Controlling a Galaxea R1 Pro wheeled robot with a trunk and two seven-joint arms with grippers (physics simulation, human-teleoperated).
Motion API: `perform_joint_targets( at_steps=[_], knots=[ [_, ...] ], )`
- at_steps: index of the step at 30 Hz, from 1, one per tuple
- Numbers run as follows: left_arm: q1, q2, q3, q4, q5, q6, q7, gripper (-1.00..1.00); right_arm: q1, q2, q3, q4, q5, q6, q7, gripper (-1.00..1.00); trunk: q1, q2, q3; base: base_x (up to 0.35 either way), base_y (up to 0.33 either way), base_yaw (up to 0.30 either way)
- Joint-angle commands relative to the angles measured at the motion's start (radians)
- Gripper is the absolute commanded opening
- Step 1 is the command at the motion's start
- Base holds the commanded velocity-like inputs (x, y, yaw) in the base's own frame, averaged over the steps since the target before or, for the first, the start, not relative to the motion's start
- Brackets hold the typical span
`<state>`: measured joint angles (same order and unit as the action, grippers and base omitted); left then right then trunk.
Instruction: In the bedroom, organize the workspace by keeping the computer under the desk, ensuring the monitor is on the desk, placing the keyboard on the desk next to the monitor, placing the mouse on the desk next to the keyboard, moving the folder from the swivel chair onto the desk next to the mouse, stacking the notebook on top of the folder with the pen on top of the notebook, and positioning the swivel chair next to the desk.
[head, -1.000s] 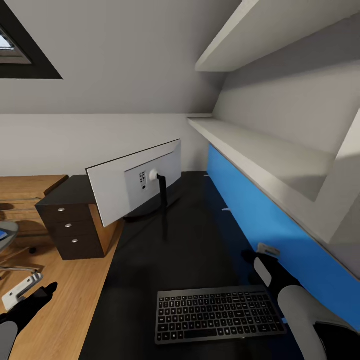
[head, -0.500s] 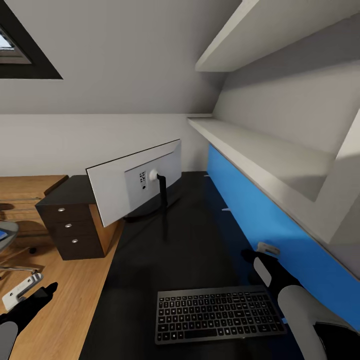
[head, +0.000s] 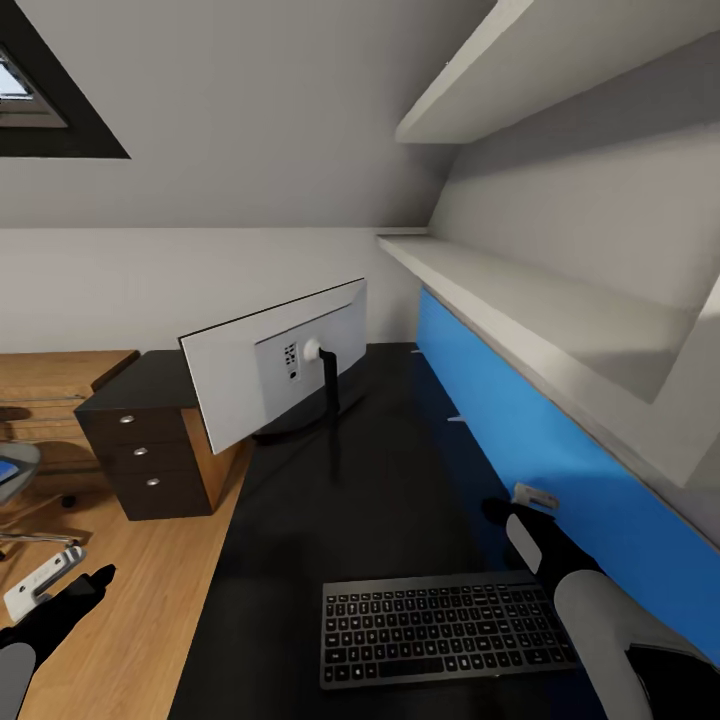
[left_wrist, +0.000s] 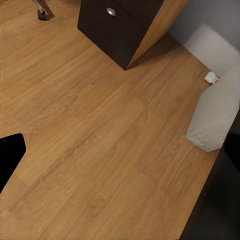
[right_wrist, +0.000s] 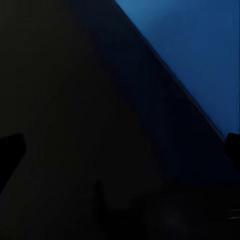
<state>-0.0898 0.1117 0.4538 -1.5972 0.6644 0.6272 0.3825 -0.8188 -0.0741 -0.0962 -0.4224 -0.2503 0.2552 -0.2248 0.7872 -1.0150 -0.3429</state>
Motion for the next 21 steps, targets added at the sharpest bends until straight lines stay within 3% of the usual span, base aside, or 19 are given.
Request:
perform_joint_targets(
  at_steps=[1, 13, 21],
  knots=[
    [-0.001, 0.0, 0.0, -0.001, 0.011, 0.003, 0.009, 1.0, 0.0, 0.0, 0.001, -0.002, -0.01, 0.004, -0.005, 1.0, 0.0, -0.001, -0.001, 0.0, 0.072, 0.0],
    [-0.001, 0.0, 0.0, -0.001, 0.011, 0.003, 0.009, 1.0, 0.0, -0.001, 0.0, -0.003, -0.01, 0.004, -0.002, 1.0, 0.0, -0.001, -0.001, 0.0, 0.031, 0.0],
    [-0.001, 0.0, 0.0, -0.002, 0.011, 0.003, 0.009, 1.0, 0.0, -0.001, 0.0, -0.003, -0.01, 0.004, -0.003, 1.0, 0.0, -0.001, -0.001, 0.0, 0.217, 0.0]
  ],
)
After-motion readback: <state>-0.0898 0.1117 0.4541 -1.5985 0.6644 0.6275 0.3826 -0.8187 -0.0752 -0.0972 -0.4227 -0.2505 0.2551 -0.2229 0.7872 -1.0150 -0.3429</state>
